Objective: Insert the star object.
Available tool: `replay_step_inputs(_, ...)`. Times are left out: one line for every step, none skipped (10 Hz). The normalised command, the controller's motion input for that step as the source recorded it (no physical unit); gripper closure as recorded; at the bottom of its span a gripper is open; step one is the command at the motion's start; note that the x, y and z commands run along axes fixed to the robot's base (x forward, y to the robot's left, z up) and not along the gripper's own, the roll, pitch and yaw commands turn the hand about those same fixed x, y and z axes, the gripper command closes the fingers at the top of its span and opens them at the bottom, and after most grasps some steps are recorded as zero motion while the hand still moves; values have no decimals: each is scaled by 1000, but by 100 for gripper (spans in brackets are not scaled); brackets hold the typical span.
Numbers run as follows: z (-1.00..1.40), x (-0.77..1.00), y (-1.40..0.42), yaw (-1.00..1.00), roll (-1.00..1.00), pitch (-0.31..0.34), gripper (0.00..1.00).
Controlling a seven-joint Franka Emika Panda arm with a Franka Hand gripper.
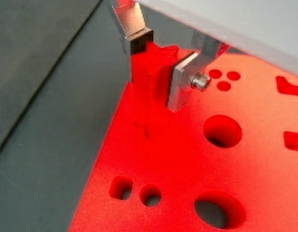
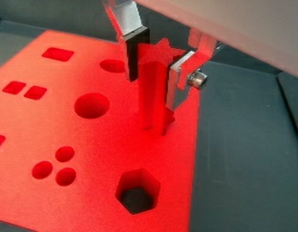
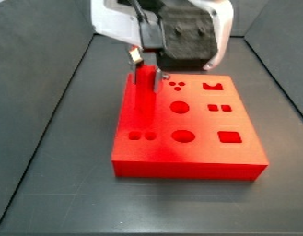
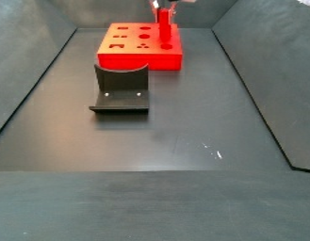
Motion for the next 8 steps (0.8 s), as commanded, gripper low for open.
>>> replay_step_inputs(-309, 0, -14, 0, 231, -27, 100)
replay_step_inputs(-346, 0, -97, 0, 330, -43, 100)
replay_step_inputs(-457, -51, -154, 11, 279, -137, 100)
replay_step_inputs(-543, -31, -97, 17, 176, -220, 100)
replay_step_inputs(-777, 0, 0, 0, 0, -119, 100)
replay_step_inputs(-794, 0, 0, 0, 0, -231, 100)
replay_step_inputs(-323, 0, 0, 0, 4, -61, 100)
replay_step_inputs(0, 0, 0, 0, 0, 0, 100)
